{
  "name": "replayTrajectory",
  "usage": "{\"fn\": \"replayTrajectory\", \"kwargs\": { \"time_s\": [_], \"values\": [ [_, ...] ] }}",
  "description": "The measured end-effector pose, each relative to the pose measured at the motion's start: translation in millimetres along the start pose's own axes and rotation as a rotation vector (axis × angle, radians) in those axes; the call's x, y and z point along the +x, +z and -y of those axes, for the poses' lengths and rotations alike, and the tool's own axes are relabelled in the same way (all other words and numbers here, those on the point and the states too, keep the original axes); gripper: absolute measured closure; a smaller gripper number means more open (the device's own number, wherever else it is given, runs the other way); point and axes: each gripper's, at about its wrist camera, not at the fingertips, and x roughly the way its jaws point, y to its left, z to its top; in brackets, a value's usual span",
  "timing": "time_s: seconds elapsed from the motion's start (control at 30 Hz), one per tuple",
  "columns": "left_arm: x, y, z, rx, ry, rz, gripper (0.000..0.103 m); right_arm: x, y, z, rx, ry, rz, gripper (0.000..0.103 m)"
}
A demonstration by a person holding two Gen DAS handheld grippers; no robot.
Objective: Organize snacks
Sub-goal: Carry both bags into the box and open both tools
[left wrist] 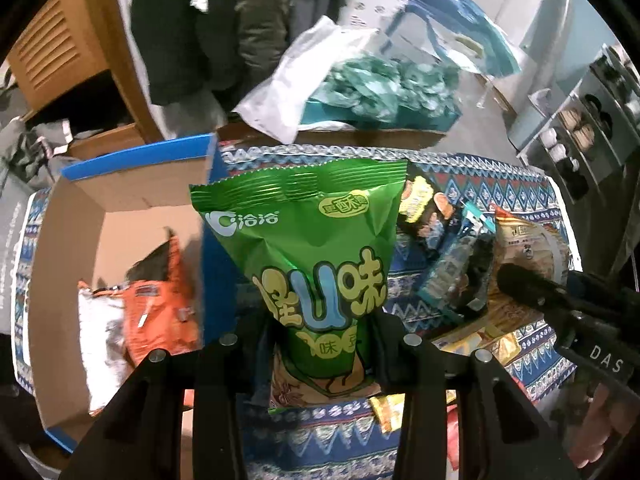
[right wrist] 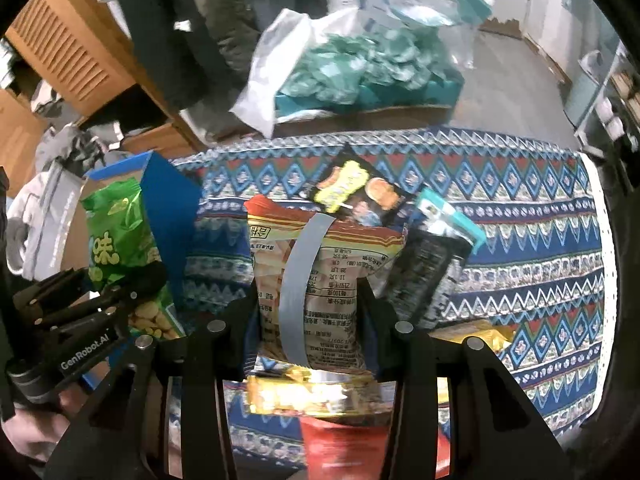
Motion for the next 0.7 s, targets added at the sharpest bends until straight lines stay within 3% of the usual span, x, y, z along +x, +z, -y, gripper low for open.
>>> {"fn": "replayTrajectory", "kwargs": {
  "time_s": [0.43, 0.7],
  "values": [
    [-41.7, -10.2, -52.0, -0.051, 0.004, 0.04, 0.062, -0.8, 9.5, -77.7, -0.114, 0.058, 0.0, 0.063],
    [-51.7, -17.9, -98.1, -0.112, 0.059, 0.063, 0.062, 9.2, 12.6, -133.2, -0.186, 0.12, -0.028, 0.062]
  ]
}}
